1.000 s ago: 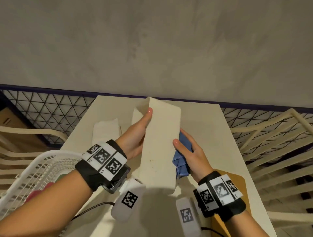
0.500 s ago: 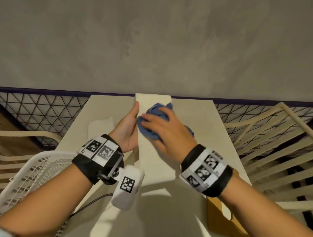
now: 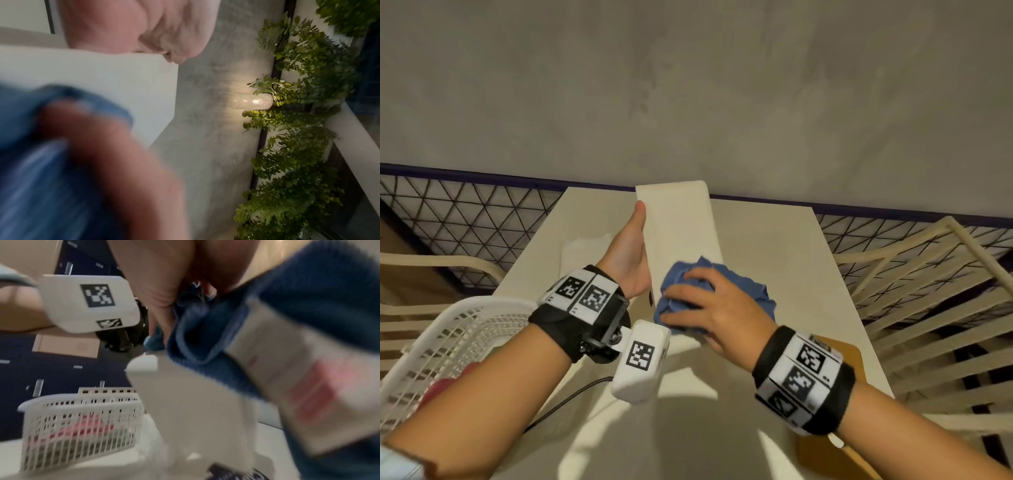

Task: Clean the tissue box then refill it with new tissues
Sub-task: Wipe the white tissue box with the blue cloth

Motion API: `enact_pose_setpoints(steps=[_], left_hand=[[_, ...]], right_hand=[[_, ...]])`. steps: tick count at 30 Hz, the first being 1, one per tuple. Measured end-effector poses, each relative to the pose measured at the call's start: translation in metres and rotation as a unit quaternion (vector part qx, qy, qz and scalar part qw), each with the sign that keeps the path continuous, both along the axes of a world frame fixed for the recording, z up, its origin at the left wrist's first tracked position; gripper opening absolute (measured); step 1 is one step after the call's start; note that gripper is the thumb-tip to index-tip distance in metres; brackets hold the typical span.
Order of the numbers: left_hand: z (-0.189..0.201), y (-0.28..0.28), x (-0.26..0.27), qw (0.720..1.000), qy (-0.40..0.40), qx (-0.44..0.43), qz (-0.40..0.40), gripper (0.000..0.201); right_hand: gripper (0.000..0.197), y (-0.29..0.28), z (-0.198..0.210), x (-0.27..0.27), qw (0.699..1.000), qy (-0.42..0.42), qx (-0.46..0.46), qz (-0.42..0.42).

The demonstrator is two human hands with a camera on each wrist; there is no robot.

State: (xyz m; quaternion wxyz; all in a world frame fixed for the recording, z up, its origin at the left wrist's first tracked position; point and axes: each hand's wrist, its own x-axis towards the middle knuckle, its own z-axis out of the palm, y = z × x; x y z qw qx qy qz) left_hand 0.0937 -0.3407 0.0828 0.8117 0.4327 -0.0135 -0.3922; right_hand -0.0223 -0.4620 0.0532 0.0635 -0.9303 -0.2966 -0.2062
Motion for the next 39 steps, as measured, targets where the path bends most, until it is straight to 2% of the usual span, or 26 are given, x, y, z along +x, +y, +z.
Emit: enact_pose_setpoints(steps=[1, 2, 5, 10, 12, 15, 18, 21, 23, 26, 27, 29, 32, 34, 37, 39], left_hand=[[0.000, 0.002, 0.001, 1.000, -0.003, -0.005, 0.013, 0.064], [-0.001, 0.005, 0.003, 1.000, -0.001, -0.011, 0.027, 0.064], [-0.004, 0.007, 0.002, 0.998, 0.011, -0.023, 0.056, 0.063], [-0.004, -0.005, -0.003, 0.998, 0.009, -0.011, 0.065, 0.061], [-0.002, -0.002, -0.002, 0.998, 0.011, -0.010, 0.067, 0.061], [-0.002, 0.005, 0.001, 0.996, 0.019, -0.018, 0.088, 0.059], [-0.003, 0.004, 0.001, 0.995, 0.019, -0.021, 0.100, 0.060], [-0.002, 0.000, -0.001, 0.996, 0.012, -0.029, 0.082, 0.064], [-0.003, 0.000, -0.004, 0.997, 0.020, -0.046, 0.053, 0.068], [-0.005, 0.001, -0.007, 0.998, 0.022, -0.060, 0.018, 0.071], [-0.003, 0.002, -0.006, 0.998, 0.016, -0.055, 0.018, 0.069], [0.000, 0.006, -0.002, 0.999, 0.002, -0.039, 0.033, 0.065], [-0.002, 0.007, 0.001, 0.998, -0.017, -0.019, 0.054, 0.062], [-0.005, 0.002, -0.001, 0.998, -0.015, -0.019, 0.050, 0.064], [-0.008, -0.003, -0.002, 0.999, -0.003, -0.020, 0.035, 0.066], [-0.006, -0.002, -0.001, 0.999, -0.007, -0.008, 0.037, 0.064]], right_hand=[[0.022, -0.006, -0.005, -0.005, 1.000, 0.004, -0.021, 0.011], [0.024, -0.013, -0.008, -0.009, 0.999, 0.009, -0.039, 0.008], [0.039, -0.021, -0.005, -0.011, 0.999, 0.042, -0.028, -0.013], [0.020, -0.003, 0.008, 0.003, 1.000, -0.003, -0.021, 0.011], [0.024, -0.005, 0.007, 0.002, 0.999, 0.009, -0.025, 0.025], [0.039, -0.012, 0.001, -0.010, 0.996, 0.030, -0.065, 0.061], [0.041, -0.009, 0.005, -0.008, 0.995, 0.020, -0.093, 0.041], [0.023, -0.005, 0.006, 0.009, 0.999, -0.033, -0.029, -0.001], [0.036, -0.009, 0.007, 0.024, 0.997, -0.052, 0.035, -0.045], [0.031, -0.018, 0.018, 0.039, 0.986, -0.059, 0.094, -0.124], [0.032, -0.017, 0.018, 0.038, 0.986, -0.071, 0.086, -0.124], [0.029, -0.010, 0.012, 0.025, 0.994, -0.085, 0.021, -0.071], [0.032, -0.004, 0.001, 0.003, 0.999, -0.007, -0.047, 0.016], [0.037, -0.011, 0.009, 0.008, 0.998, -0.001, -0.059, 0.000], [0.041, -0.012, 0.022, 0.021, 0.997, -0.033, 0.001, -0.066], [0.041, -0.003, 0.021, 0.019, 0.997, -0.055, -0.012, -0.049]])
